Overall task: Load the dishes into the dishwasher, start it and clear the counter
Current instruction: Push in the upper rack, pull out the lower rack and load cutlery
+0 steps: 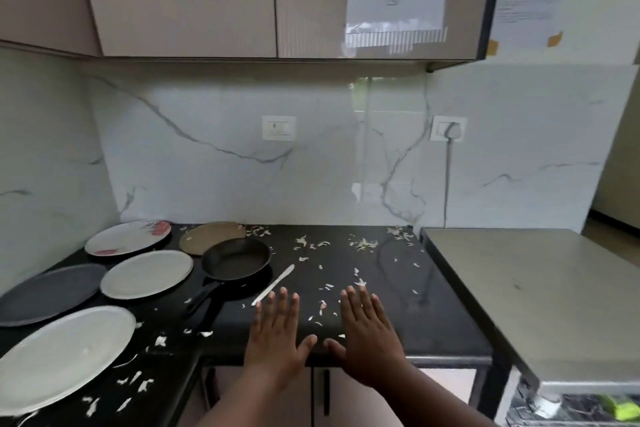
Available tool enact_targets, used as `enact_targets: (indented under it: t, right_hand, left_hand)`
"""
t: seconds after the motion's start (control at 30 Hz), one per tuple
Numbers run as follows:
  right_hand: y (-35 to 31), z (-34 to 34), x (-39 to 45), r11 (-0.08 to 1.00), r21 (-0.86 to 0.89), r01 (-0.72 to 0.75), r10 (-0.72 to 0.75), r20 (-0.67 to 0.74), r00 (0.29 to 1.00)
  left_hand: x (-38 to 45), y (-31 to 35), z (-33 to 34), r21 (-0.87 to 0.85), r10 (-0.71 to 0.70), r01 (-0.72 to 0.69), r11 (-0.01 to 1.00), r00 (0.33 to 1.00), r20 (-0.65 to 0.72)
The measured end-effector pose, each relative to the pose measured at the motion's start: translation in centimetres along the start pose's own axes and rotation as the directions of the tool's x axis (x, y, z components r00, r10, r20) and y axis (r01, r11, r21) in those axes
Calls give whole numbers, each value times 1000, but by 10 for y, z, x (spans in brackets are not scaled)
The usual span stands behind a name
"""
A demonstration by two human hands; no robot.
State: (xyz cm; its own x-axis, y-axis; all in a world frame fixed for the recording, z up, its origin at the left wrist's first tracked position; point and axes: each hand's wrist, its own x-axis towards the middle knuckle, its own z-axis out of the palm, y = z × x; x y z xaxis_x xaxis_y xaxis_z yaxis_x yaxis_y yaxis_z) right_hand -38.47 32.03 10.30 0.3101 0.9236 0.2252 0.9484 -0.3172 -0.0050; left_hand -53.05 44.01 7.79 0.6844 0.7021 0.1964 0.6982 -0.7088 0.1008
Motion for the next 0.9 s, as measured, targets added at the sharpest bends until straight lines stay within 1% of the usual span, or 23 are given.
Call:
enact_targets:
  t: [0.07,0.13,0.33,0.47,0.63,0.73,0.8,0.87,0.9]
  right_hand:
    - [-17,-1,17,998,-2,63,-63,51,997]
    - [-28,2,36,993,-1,118,-117,117,986]
    - [-32,31,92,984,9,178,-174,269,947]
    - [-19,52,142,969,44,244,-246,298,922]
    - [-1,74,215,940,98,328,-342,283,896]
    - [9,89,246,927,158,339,-373,318,872]
    - [14,97,265,914,201,353,-402,322,857]
    - [17,103,285,899,241,365,-427,306,851]
    - [19,105,293,895,260,363,-432,301,850]
  left_hand:
    - [4,-19,4,23,-77,77,997,997,24]
    - [10,-33,9,13,-126,125,992,991,42]
    - [41,-64,24,79,-228,219,973,962,147]
    - [75,-76,33,117,-274,254,960,937,218]
    - [119,-80,50,159,-337,306,939,912,236]
    - [136,-75,58,115,-397,381,918,889,228]
    - [145,-71,63,62,-446,443,894,875,187]
    - [154,-66,65,-8,-519,527,850,841,154]
    - [159,-65,64,-57,-556,570,820,816,160]
